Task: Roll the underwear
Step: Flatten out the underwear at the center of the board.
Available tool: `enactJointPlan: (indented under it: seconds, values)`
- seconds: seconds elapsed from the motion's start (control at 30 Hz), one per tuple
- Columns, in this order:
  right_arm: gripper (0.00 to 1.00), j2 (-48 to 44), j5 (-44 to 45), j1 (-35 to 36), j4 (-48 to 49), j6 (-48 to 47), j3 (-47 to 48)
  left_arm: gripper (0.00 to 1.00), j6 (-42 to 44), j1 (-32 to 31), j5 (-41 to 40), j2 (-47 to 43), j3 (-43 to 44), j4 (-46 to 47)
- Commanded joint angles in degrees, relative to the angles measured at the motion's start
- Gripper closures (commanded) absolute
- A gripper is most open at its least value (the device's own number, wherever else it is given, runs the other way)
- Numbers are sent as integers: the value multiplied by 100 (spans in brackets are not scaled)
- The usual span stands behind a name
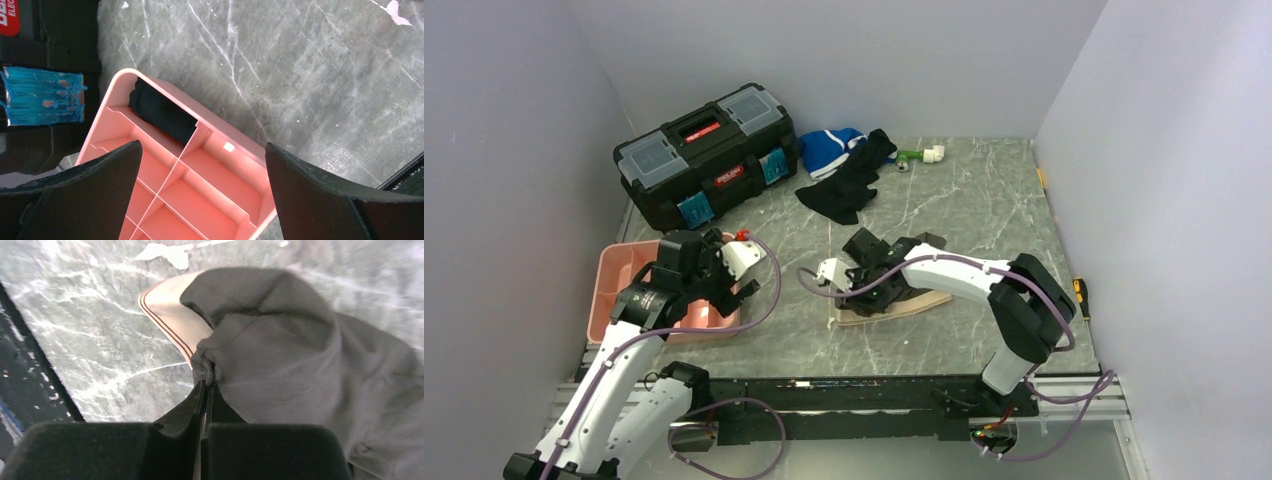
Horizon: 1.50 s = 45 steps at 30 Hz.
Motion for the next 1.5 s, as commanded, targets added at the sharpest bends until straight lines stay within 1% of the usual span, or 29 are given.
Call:
enactJointPlan:
  seconds: [0.0, 0.1, 0.2, 0.3, 0.47, 0.6, 0.77, 0.87, 1.0, 1.1, 1.33, 1.4, 1.47]
  values:
    - [100, -585, -484, -250, -695, -113, 831, 1, 29, 24, 456, 100, -53, 253]
    - [100, -776, -832, -628, -1111, -83, 1436, 1, -94, 21, 922, 284, 10, 416]
    - [100, -830, -1200, -1135, -1599, -53, 2173, 1, -304, 5, 1593, 567, 134, 711]
    - [100, -824, -1259, -1496, -1762, -48, 2622, 1, -642, -187, 2089, 1073, 387, 1070]
    - [100, -543, -961, -1926, -1725, -59, 2851, 1, -1119, -908, 2135, 2451, 1031, 1338]
    - [100, -94, -1080, -2363, -1696, 93, 2997, 1, -1828, -1362, 2270, 3482, 1560, 1679]
    - [100, 179, -1302, -2684, -1690, 191, 3112, 1, -2550, -1579, 2538, 4546, 1751, 2531]
    - [100, 235, -1359, -2790, -1695, 226, 3123, 1, -2850, -1658, 2849, 5016, 1777, 2854]
    - [100, 284, -1391, -2888, -1738, 210, 3137, 1, -3332, -1729, 3016, 5147, 1541, 3276]
    - [100, 316, -1453, -2915, -1716, 209, 3107, 1, -3778, -1745, 3152, 4944, 1258, 3532]
    - [100, 485, -1699, -2915, -1632, 286, 3151, 1, -4066, -1760, 2685, 4111, 832, 3840]
    - [100, 537, -1770, -2920, -1618, 311, 3200, 1, -4119, -1826, 2592, 4011, 727, 3953]
    - [100, 574, -1804, -2917, -1613, 333, 3239, 1, -4055, -1940, 2350, 4098, 796, 3862]
